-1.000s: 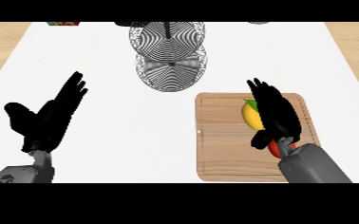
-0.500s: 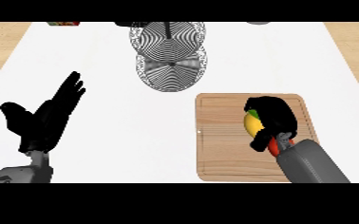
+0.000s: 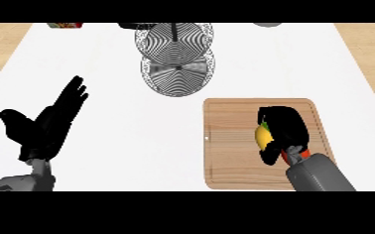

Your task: Pick the lemon from the cutting board and place it in the tiered basket

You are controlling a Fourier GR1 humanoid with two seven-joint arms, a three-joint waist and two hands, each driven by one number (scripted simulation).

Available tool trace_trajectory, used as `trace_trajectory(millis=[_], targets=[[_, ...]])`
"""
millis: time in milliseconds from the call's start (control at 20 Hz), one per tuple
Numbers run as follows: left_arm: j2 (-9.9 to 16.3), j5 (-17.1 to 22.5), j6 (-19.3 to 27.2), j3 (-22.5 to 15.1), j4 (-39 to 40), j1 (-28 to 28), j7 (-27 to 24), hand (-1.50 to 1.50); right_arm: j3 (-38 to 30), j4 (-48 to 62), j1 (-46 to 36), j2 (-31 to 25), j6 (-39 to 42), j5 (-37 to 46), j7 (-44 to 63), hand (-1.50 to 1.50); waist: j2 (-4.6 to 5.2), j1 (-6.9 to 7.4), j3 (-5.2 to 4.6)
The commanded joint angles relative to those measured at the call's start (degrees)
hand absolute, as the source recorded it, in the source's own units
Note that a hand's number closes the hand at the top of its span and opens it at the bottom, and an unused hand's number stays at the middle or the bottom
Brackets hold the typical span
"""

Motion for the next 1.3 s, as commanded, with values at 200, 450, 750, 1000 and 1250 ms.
trace_trajectory(millis=[200,450,750,1000,1250], targets=[[0.7,1.1,-1.1,1.6,-1.0,2.5,0.0,0.00,-4.8,-13.2,15.2,0.4,-5.4,4.6,17.8,1.50,0.31,-1.20,0.48],[-0.3,-0.9,0.2,0.7,0.4,0.0,-0.4,0.00,-3.9,-22.4,14.8,1.1,-16.0,13.0,19.4,1.50,0.43,-0.90,0.52],[-0.1,0.5,-0.3,1.9,0.2,0.1,0.2,0.00,-2.9,-41.5,17.6,3.0,-23.5,11.8,17.0,1.50,0.20,-1.25,0.53],[-1.2,-0.1,-0.6,0.2,-1.7,0.9,1.4,0.00,2.5,-53.3,9.2,8.2,-10.6,16.0,25.4,1.50,0.36,-0.07,0.43],[0.3,0.8,-2.9,1.8,-1.0,-0.3,1.8,0.00,3.7,-44.3,-7.3,16.6,-1.6,15.6,28.9,1.50,0.64,0.67,0.48]])
